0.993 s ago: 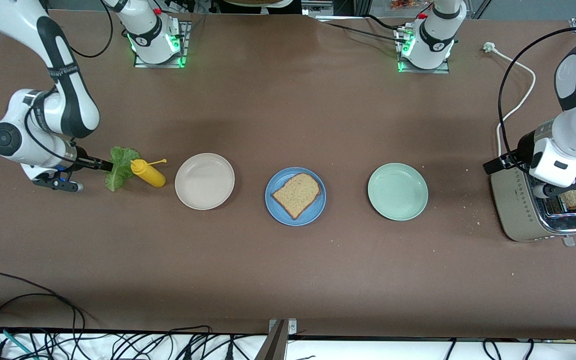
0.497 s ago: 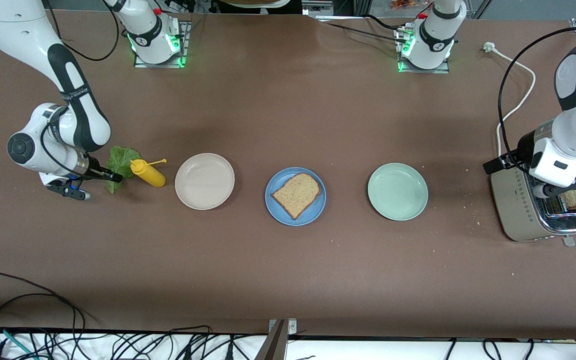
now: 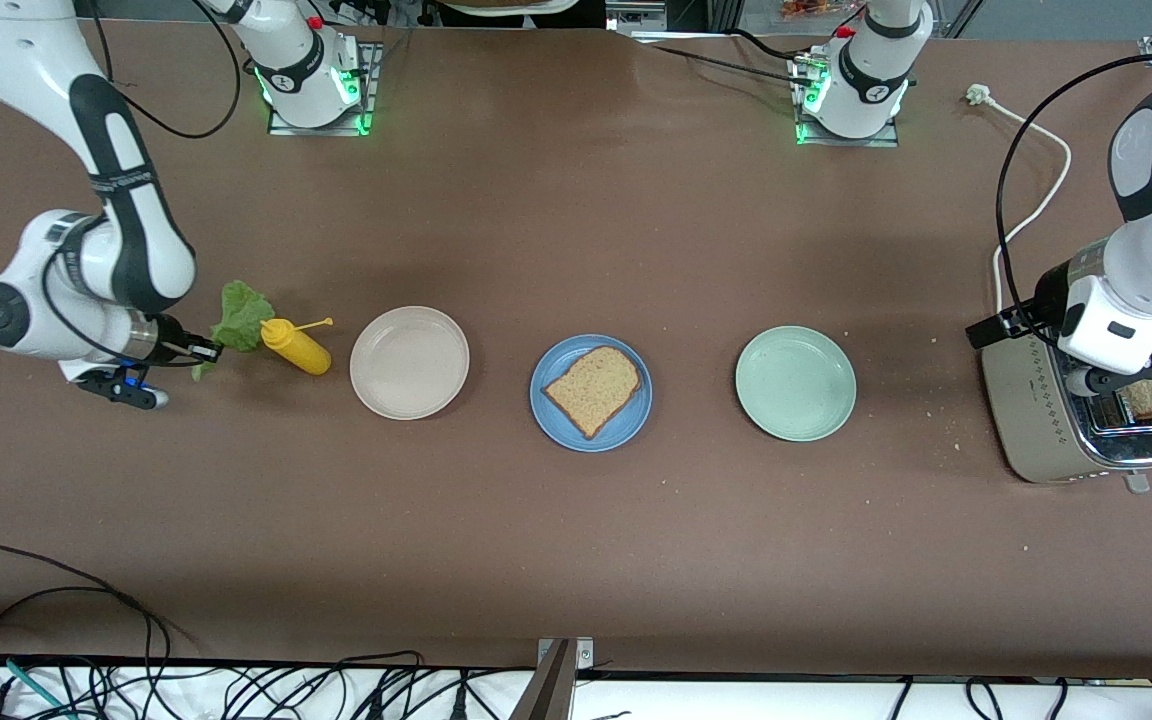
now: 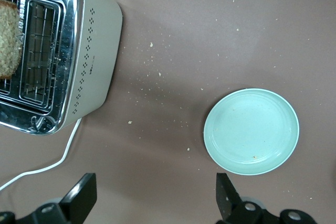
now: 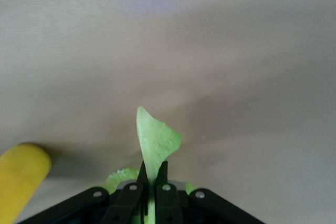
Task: Make sandwich in blue plate with both arms
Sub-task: 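Carry the lettuce with the right gripper onto the bread slice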
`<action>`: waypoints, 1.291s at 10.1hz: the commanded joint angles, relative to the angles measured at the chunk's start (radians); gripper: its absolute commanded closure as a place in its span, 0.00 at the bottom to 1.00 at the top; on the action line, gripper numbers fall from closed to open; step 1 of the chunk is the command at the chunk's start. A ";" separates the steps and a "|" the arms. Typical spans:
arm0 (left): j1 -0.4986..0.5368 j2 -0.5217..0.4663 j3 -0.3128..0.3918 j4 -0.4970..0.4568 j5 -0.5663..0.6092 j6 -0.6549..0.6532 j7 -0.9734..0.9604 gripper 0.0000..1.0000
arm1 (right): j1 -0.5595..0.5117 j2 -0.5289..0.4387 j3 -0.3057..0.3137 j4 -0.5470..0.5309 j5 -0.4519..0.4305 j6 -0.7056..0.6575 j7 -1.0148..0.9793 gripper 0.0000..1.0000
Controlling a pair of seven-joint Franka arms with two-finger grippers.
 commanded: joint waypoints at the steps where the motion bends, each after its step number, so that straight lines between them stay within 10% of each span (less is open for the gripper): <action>1: 0.009 -0.014 -0.010 0.003 0.021 -0.022 0.025 0.00 | -0.003 -0.019 -0.013 0.229 0.014 -0.412 -0.010 0.99; 6: 0.009 -0.012 -0.009 0.003 0.021 -0.022 0.027 0.00 | 0.026 -0.025 0.037 0.459 0.103 -0.783 0.175 0.99; 13: 0.021 -0.014 -0.006 0.003 0.021 -0.022 0.062 0.00 | 0.371 0.105 0.098 0.466 0.254 -0.304 0.895 0.97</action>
